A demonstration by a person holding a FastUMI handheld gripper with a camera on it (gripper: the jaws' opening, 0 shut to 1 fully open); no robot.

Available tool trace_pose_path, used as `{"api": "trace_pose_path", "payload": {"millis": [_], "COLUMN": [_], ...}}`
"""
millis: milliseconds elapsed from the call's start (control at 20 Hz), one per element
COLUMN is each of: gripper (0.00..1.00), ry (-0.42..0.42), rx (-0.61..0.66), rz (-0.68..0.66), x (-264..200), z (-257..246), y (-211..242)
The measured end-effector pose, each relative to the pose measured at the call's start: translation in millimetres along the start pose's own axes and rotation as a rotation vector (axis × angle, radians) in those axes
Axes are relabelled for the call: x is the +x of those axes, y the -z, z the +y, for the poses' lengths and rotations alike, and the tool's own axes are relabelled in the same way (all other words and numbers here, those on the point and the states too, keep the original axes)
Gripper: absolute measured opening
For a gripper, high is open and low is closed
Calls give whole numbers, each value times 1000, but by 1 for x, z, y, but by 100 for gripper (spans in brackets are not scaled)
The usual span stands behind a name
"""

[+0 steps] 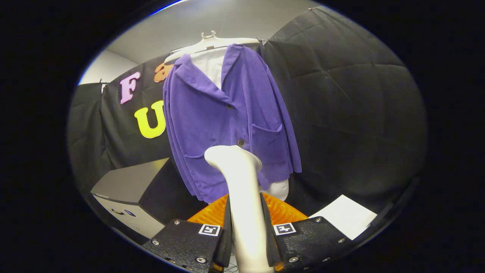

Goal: Iron the clothes twice with a garment steamer, once on the left side and once on the right side.

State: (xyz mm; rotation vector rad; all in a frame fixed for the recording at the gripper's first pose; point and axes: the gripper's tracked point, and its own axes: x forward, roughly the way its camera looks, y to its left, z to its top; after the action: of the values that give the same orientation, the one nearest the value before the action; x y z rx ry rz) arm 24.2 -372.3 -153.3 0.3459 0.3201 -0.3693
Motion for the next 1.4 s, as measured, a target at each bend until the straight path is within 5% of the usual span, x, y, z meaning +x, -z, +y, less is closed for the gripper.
{"api": "trace_pose_path", "payload": {"millis": [650,1400], "gripper": [38,38], "ry": [-44,97], "rx": [-58,-103], "rz": [-282,-430], "x": [4,78], "z": [16,7], "y": [-152,-251]}}
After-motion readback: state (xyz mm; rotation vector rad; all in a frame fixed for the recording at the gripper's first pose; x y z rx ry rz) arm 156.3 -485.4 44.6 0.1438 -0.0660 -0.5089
